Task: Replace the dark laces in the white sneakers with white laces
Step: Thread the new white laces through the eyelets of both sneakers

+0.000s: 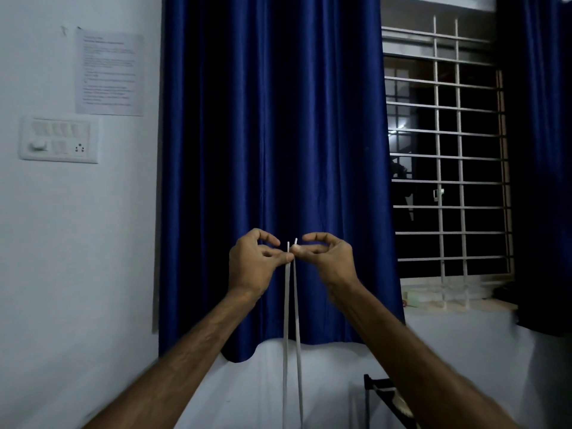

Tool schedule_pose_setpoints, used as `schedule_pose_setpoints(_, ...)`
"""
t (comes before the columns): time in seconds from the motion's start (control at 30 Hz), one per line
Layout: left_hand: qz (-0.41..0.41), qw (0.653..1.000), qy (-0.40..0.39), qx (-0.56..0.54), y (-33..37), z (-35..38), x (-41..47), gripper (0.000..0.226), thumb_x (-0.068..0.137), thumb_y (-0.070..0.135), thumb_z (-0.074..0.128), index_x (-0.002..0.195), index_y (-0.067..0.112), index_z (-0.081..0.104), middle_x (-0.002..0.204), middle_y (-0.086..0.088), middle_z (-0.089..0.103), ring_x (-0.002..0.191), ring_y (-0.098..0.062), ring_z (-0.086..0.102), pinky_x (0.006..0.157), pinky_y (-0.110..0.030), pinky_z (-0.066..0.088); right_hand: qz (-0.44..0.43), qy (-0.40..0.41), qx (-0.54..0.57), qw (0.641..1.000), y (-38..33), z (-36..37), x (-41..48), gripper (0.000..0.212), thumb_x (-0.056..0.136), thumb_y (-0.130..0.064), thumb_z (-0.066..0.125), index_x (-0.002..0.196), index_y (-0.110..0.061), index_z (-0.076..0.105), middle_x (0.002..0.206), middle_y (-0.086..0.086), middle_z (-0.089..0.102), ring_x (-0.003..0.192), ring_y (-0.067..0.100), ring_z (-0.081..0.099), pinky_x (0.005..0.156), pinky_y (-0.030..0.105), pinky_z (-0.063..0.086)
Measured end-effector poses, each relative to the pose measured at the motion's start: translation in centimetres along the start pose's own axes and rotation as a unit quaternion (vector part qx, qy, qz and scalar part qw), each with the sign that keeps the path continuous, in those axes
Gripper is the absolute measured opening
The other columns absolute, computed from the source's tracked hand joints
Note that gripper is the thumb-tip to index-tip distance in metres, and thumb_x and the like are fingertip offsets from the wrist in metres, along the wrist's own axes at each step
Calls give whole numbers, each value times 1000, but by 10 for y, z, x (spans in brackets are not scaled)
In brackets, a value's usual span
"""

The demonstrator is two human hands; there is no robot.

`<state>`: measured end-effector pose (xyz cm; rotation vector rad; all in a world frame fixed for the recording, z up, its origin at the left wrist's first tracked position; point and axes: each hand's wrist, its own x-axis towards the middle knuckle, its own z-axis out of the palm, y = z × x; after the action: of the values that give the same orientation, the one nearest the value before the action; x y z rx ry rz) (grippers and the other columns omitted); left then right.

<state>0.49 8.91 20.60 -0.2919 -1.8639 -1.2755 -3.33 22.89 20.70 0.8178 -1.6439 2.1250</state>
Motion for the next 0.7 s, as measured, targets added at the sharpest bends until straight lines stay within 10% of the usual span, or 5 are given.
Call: schedule_pose_setpoints(0.7, -46, 996, -18, -80, -4, -3, 0, 46, 74, 12, 83, 105, 9, 49, 82, -3, 76, 70, -1, 70, 58, -10, 46, 36, -38, -43, 998, 8, 1, -13, 11, 89, -13, 66, 99, -9, 71, 89, -4, 74, 77, -5, 67, 60, 10, 48)
